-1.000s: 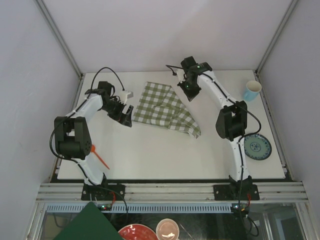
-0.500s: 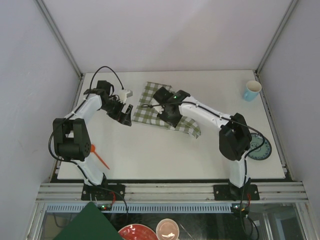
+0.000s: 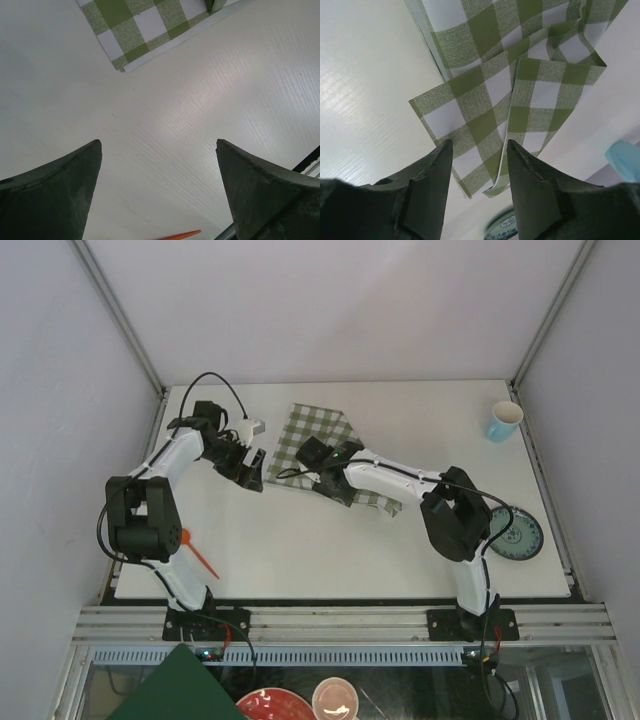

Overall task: Set the dinner table for one person
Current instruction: Flatten out the napkin at the center of the board.

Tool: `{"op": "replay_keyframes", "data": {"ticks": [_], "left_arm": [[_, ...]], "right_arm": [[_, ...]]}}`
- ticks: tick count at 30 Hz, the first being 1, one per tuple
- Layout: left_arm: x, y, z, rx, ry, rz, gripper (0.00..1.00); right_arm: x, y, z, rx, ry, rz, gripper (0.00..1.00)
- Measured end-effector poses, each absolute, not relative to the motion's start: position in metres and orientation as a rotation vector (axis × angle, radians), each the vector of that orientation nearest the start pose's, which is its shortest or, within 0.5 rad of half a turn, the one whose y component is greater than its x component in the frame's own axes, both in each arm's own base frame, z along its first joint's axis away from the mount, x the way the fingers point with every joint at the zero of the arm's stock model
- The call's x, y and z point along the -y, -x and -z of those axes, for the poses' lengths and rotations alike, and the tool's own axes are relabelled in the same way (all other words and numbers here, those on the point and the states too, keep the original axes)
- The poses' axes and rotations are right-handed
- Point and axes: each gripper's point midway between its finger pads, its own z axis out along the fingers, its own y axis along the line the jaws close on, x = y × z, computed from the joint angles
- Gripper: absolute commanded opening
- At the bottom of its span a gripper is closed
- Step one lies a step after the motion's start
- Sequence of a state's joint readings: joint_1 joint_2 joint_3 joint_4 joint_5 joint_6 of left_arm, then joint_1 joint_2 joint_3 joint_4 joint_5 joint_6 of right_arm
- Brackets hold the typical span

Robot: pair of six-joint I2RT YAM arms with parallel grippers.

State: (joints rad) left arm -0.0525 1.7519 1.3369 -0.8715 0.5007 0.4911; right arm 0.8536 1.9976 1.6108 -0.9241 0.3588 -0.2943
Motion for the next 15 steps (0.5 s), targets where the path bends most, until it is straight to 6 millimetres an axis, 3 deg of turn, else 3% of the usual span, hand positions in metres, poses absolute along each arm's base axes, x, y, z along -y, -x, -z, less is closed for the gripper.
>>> {"op": "replay_keyframes", "data": {"ticks": [11, 15], "left_arm": [[0.084, -0.344, -0.091, -2.574, -0.816, 0.588, 1.0], [0.084, -0.344, -0.091, -2.574, -0.816, 0.586, 1.0]], "right_arm": [[-0.28, -0.296, -0.08, -2.265, 1.543, 0.439, 0.51], [-0.28, -0.295, -0.075, -2.235, 1.547, 0.479, 0.51]]}}
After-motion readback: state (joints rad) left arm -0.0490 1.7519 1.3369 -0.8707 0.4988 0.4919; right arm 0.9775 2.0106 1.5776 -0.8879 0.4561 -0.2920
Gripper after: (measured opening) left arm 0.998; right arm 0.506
